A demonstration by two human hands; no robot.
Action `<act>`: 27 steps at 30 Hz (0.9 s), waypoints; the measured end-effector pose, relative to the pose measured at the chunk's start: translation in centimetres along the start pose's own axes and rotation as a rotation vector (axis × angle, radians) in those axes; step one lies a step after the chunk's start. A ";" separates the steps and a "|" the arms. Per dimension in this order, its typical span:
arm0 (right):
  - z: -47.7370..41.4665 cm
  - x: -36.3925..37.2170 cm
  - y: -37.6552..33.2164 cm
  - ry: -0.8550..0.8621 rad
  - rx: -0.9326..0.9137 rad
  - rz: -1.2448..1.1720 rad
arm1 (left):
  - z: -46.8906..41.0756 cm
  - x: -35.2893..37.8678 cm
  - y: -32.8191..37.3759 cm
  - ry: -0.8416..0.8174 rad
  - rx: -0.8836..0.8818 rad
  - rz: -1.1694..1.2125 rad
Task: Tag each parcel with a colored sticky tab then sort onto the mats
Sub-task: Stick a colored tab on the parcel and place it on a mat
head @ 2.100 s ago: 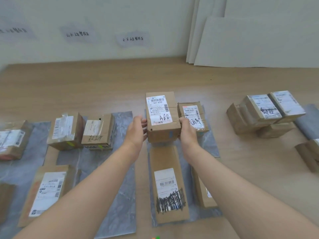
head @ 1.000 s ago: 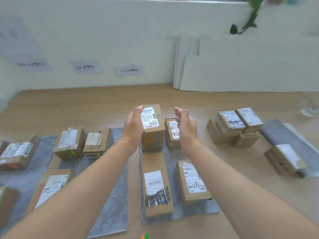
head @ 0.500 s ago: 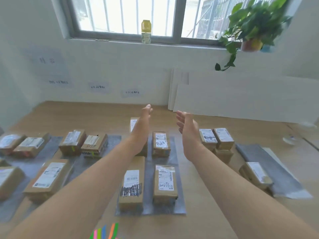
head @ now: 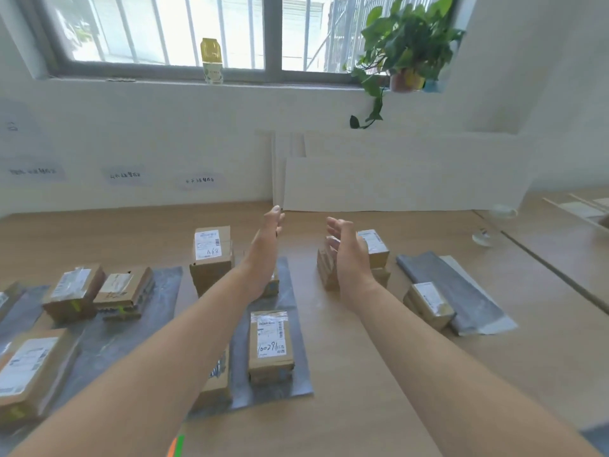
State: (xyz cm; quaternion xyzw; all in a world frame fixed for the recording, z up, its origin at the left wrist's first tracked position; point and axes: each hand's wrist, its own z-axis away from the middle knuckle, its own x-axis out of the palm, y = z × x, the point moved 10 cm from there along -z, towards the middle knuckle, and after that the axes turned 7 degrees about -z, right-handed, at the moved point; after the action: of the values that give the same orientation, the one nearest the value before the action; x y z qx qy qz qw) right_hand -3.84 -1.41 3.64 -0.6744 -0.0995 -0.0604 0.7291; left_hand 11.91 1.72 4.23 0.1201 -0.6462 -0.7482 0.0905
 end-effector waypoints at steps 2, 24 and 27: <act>-0.7 -1.2 0.6 0.049 0.009 0.011 | -1.1 1.2 -0.8 -0.040 -0.020 -0.018; -15.9 -12.2 9.7 0.146 0.234 0.039 | -14.5 14.8 -8.4 -0.112 -0.166 -0.069; -18.8 -13.7 11.7 0.110 0.290 0.060 | -16.7 16.2 -10.0 -0.051 -0.204 -0.068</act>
State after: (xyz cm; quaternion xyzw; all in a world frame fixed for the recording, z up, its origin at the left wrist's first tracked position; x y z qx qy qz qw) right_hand -13.38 -19.80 -12.21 -0.5604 -0.0470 -0.0603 0.8247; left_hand 1.57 -17.32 -8.90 0.1128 -0.5646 -0.8154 0.0602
